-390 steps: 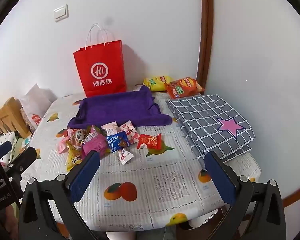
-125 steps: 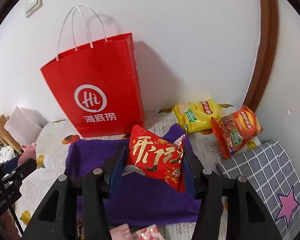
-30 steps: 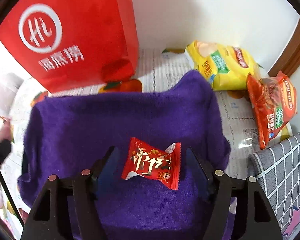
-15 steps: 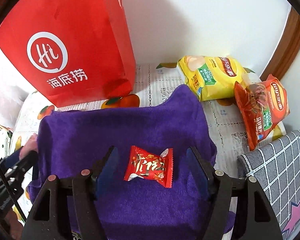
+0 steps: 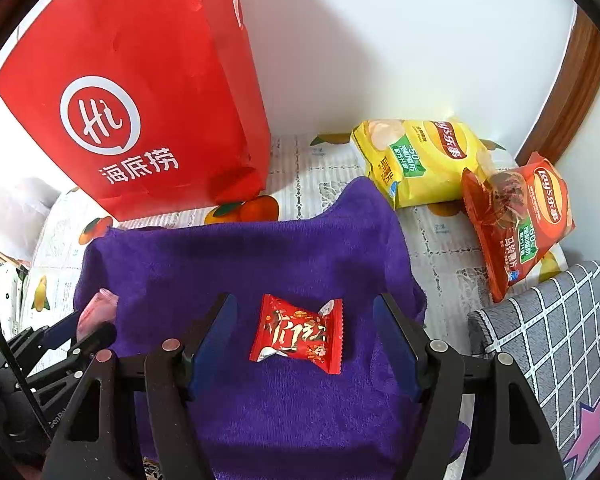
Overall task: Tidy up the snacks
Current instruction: 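Open the right tool to drop the red candy onto the towel, then open the left tool to drop the pink packet onto the towel, then move the right tool back to the pile and grasp the white lychee packet, then grasp a pink-white snack bag with the left tool and lift it toward the towel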
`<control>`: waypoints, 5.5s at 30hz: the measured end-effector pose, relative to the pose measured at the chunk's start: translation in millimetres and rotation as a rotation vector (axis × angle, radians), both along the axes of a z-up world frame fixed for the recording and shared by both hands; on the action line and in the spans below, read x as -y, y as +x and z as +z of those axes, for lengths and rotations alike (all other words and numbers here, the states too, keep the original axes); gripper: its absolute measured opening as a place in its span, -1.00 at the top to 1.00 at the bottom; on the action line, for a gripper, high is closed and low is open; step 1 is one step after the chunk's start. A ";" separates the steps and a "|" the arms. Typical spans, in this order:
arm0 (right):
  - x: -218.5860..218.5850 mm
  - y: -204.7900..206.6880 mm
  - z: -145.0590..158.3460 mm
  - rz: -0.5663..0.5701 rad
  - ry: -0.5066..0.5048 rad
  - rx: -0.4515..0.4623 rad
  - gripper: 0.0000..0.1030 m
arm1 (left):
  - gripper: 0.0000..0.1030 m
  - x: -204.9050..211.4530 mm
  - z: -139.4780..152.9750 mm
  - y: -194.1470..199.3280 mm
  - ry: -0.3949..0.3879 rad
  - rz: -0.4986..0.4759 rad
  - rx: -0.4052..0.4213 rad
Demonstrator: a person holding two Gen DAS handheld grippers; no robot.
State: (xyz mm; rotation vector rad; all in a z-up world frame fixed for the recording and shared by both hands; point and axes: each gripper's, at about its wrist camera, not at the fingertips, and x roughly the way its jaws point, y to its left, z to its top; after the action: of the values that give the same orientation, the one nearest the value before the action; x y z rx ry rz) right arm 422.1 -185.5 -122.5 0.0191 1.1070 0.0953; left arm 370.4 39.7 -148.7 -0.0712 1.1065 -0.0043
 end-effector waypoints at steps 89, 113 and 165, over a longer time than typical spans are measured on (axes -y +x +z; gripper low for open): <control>-6.5 -183.4 -67.3 0.143 -0.108 0.010 -0.13 | -0.28 14.4 124.0 -72.3 -0.187 -0.132 0.225; 24.9 -207.1 -72.7 0.041 -0.097 0.140 -0.36 | -0.28 22.6 120.9 -83.2 -0.043 -0.065 0.256; 18.5 -220.4 -58.6 0.015 -0.064 0.159 -0.07 | -0.06 -77.7 49.4 -178.6 -0.165 0.023 0.106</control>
State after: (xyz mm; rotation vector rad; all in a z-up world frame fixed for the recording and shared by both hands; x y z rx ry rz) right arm 201.7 -204.0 -181.2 -0.0533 0.9512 0.0732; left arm 191.8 117.4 -99.2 -0.2295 0.9978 -0.0777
